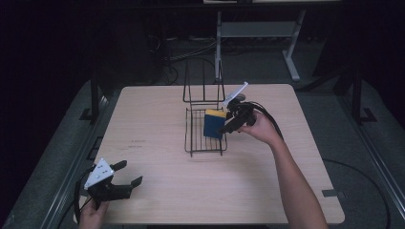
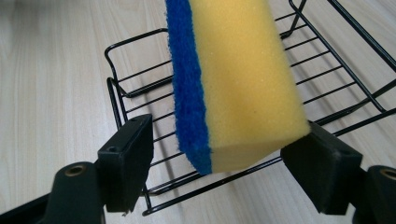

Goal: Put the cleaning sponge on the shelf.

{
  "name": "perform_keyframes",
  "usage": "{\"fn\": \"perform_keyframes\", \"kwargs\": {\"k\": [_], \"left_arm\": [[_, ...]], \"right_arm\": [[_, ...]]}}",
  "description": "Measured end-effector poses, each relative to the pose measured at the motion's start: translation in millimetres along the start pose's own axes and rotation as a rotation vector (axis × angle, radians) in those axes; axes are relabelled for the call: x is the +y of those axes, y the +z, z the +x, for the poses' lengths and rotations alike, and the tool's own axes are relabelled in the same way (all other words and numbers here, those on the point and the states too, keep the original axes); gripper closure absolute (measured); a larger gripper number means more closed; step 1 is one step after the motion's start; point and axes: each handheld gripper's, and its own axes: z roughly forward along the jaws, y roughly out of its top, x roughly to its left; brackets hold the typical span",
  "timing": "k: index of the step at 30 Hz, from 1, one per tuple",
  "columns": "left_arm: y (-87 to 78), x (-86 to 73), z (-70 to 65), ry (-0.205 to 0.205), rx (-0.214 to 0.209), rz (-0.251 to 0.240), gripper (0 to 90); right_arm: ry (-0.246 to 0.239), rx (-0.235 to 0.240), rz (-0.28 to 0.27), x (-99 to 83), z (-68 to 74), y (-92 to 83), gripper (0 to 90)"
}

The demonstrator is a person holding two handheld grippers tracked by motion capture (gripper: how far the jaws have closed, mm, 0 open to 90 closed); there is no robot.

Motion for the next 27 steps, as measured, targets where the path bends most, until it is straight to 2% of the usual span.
{"fn": "perform_keyframes", "kwargs": {"k": [27], "left_arm": [[-0.6, -0.6, -0.6, 0.002, 0.004, 0.004, 16.2]], "right_arm": [[0.037, -0.026, -0.01, -17.9, 3.1, -15.6, 20.5]]}}
